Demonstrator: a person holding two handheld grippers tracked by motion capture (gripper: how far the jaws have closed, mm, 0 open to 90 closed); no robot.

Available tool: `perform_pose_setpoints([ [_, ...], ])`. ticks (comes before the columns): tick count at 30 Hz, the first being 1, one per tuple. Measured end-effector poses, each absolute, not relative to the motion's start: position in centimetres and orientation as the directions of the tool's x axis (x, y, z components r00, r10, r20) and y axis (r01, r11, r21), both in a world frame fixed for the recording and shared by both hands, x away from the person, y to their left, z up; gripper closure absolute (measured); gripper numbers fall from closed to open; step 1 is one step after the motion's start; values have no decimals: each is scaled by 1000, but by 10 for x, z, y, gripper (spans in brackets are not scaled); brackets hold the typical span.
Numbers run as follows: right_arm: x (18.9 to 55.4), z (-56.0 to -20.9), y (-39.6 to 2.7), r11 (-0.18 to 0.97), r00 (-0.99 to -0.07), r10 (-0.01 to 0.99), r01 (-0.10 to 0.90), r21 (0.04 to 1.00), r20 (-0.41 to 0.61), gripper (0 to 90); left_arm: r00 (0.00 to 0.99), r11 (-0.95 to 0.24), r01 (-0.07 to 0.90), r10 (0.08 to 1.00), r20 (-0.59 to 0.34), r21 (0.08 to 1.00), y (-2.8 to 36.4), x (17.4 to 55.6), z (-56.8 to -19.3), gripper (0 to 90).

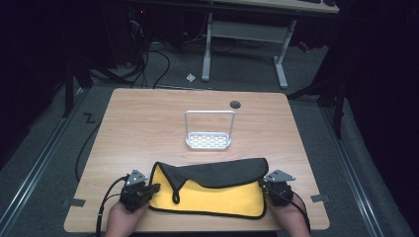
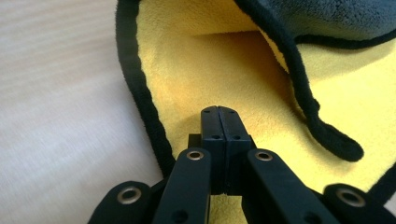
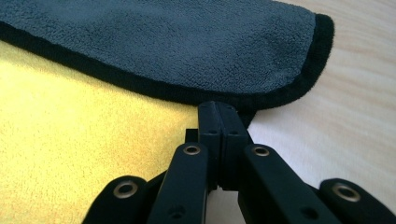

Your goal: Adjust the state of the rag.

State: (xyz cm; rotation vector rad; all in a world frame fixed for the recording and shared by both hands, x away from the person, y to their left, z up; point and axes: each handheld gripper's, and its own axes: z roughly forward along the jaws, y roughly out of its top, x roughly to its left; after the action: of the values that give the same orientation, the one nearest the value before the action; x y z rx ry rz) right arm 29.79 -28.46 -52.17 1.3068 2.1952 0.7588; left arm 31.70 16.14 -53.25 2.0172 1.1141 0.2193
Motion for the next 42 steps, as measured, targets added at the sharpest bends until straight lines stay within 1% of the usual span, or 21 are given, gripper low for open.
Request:
perform_pose_setpoints([
  [8, 269, -522, -293, 398, -446, 888, 629, 668, -109, 900, 632, -338, 619, 751, -194, 709, 156, 283, -530, 880],
  [9, 269, -521, -293, 397, -452, 886, 628, 669, -103, 862, 645, -356, 601, 744, -172, 716, 151, 281, -528, 813],
  [10, 269, -521, -293, 397, -452, 886, 628, 669, -103, 862, 645, -356, 601, 744, -172, 716, 151, 281, -528, 782],
  [11, 270, -520, -293, 396, -454, 886, 625, 673, -100, 845, 654, -358, 584, 739, -162, 729, 148, 279, -527, 782],
  [12, 272, -519, -293, 391, -448, 888, 614, 686, -104, 821, 663, -355, 560, 734, -148, 749, 145, 277, -524, 700],
  [13, 272, -519, -293, 390, -448, 888, 611, 689, -106, 820, 666, -338, 524, 734, -130, 782, 143, 273, -520, 672],
  [15, 273, -519, -293, 384, -444, 890, 611, 693, -102, 814, 667, -323, 507, 734, -127, 799, 143, 271, -518, 663],
  [18, 273, -519, -293, 381, -440, 892, 610, 695, -104, 811, 681, -283, 432, 725, -103, 856, 143, 263, -507, 666],
  [20, 274, -518, -293, 384, -442, 891, 604, 699, -107, 807, 704, -262, 417, 698, -127, 870, 140, 262, -504, 675],
  [23, 275, -519, -292, 385, -443, 890, 604, 698, -107, 801, 722, -257, 425, 675, -154, 868, 128, 265, -506, 673],
  [24, 275, -519, -291, 388, -446, 888, 601, 698, -109, 798, 731, -284, 426, 668, -141, 859, 121, 268, -508, 661],
  [25, 276, -519, -289, 389, -445, 888, 599, 700, -112, 788, 726, -320, 436, 677, -118, 841, 115, 271, -511, 607],
  [26, 276, -519, -289, 389, -445, 888, 599, 700, -112, 788, 716, -349, 449, 692, -98, 823, 110, 274, -514, 607],
  [27, 276, -518, -289, 388, -445, 888, 599, 701, -112, 782, 708, -378, 475, 700, -90, 795, 105, 279, -520, 576],
  [28, 276, -518, -288, 387, -445, 889, 598, 702, -111, 769, 709, -395, 500, 698, -102, 770, 102, 283, -524, 509],
  [30, 276, -519, -289, 387, -445, 889, 598, 702, -111, 759, 715, -418, 519, 691, -110, 746, 99, 286, -530, 476],
  [32, 276, -519, -289, 384, -444, 889, 598, 703, -108, 755, 717, -441, 494, 694, -64, 749, 98, 282, -531, 488],
  [34, 277, -519, -291, 379, -441, 892, 602, 703, -102, 751, 712, -461, 475, 701, -20, 749, 97, 279, -531, 606],
  [39, 277, -519, -294, 364, -425, 899, 602, 710, -101, 748, 703, -441, 496, 709, -48, 748, 102, 282, -529, 820],
  [40, 277, -519, -294, 364, -425, 899, 602, 710, -101, 748, 702, -433, 501, 709, -60, 749, 104, 283, -529, 820],
  [42, 277, -518, -297, 350, -410, 907, 596, 723, -101, 683, 703, -425, 501, 708, -68, 754, 107, 283, -526, 830],
])
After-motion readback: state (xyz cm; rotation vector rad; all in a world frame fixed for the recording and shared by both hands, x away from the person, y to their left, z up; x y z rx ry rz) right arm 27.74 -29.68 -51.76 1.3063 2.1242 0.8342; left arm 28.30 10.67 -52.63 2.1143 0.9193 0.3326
